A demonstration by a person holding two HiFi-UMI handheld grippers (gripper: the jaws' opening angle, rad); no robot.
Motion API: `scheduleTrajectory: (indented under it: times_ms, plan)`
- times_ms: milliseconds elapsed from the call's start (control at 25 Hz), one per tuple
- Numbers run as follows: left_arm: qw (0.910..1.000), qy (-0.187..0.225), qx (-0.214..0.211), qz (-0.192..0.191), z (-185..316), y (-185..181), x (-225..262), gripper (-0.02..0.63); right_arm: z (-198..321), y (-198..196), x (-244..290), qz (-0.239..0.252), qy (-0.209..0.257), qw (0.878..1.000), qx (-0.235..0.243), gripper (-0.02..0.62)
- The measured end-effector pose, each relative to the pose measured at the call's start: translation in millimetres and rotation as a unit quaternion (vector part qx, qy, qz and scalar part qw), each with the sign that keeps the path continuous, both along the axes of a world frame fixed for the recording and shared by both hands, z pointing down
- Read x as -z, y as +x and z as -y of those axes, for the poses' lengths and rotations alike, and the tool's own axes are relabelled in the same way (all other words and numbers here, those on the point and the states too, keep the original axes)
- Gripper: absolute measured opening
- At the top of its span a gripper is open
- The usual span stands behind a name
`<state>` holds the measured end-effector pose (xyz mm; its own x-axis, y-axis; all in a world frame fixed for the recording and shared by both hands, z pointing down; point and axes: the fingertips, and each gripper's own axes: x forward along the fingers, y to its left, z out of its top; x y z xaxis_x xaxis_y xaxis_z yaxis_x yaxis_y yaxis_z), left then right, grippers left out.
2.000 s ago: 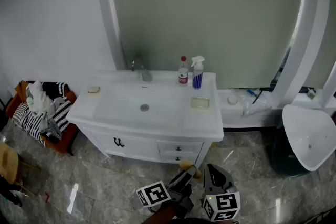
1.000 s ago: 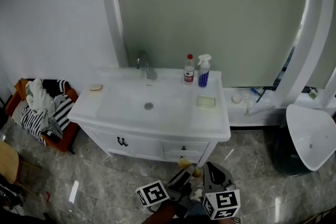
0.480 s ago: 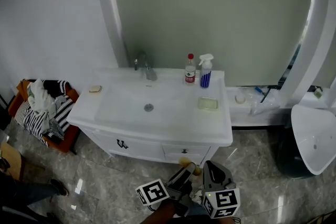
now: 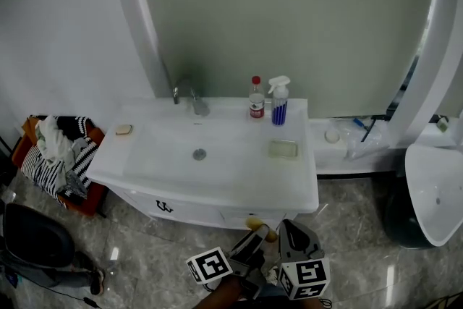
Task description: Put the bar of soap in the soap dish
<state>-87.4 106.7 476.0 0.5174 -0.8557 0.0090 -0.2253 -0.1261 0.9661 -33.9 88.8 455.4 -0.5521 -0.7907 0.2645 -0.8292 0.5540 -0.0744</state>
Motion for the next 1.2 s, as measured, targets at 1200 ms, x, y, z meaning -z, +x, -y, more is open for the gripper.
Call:
scheduleTrajectory:
  times_ms: [1200]
  plan:
    - [0.9990, -0.017, 0.034, 0.024, 118, 45, 11, 0.184, 123, 45, 10, 0.039, -0.019, 0.998, 0.033, 0.011]
